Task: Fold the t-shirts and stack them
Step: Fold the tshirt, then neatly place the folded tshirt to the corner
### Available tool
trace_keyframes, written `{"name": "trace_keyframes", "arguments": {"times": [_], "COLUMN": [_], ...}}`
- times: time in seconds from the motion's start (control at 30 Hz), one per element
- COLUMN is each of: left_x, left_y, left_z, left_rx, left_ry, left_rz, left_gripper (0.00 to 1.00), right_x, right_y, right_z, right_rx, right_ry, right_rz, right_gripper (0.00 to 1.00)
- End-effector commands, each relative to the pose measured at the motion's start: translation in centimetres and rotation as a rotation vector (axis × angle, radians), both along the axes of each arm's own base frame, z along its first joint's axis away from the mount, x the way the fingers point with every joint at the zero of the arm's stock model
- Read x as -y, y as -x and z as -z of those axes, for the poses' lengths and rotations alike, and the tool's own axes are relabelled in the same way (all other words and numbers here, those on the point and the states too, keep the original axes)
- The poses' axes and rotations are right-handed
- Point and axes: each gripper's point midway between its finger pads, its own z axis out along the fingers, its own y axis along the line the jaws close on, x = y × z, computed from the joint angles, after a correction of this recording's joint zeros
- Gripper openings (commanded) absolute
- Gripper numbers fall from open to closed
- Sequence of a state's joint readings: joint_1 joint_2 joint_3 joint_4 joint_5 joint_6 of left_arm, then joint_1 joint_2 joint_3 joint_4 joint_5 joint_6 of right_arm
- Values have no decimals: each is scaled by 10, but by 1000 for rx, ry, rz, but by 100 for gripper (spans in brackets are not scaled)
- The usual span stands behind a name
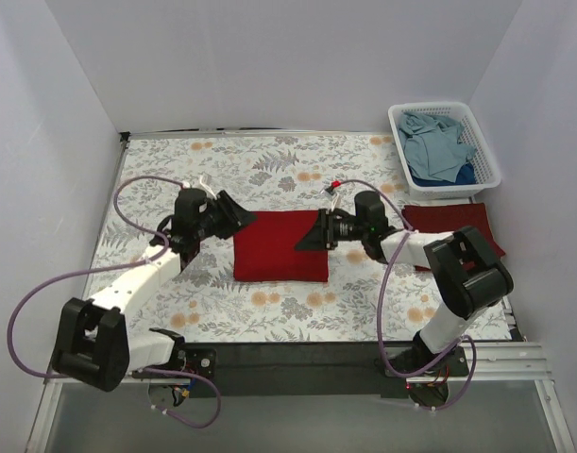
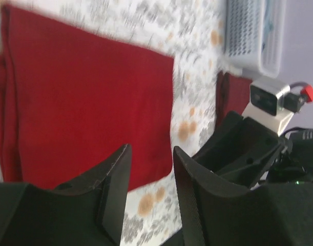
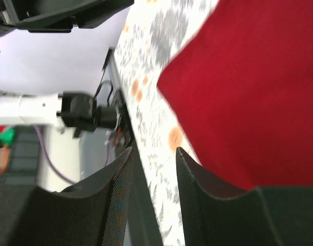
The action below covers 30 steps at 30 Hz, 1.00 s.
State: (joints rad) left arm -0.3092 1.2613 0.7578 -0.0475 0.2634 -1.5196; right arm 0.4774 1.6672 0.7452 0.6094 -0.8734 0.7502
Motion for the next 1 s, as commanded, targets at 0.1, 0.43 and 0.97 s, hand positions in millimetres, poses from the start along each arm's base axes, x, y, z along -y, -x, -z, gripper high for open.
{"name": "trace_keyframes", "arguments": {"times": [0.1, 0.43, 0.97], "left_x": [-6, -43, -66], "left_y": [86, 101, 94], "left_z": [108, 102, 55], "left_rx": [-332, -325, -129], "left_ry": [8, -7, -122], "left_rz": [-2, -209, -229], "left_gripper": [31, 22, 55], "right_x": [13, 33, -98], "right_y": [39, 54, 33], "right_z": [56, 58, 63], "right_rx": [-230, -295, -288], "right_ry": [-39, -108, -57], "right_rz": [15, 71, -37], "right_gripper": [45, 42, 42]}}
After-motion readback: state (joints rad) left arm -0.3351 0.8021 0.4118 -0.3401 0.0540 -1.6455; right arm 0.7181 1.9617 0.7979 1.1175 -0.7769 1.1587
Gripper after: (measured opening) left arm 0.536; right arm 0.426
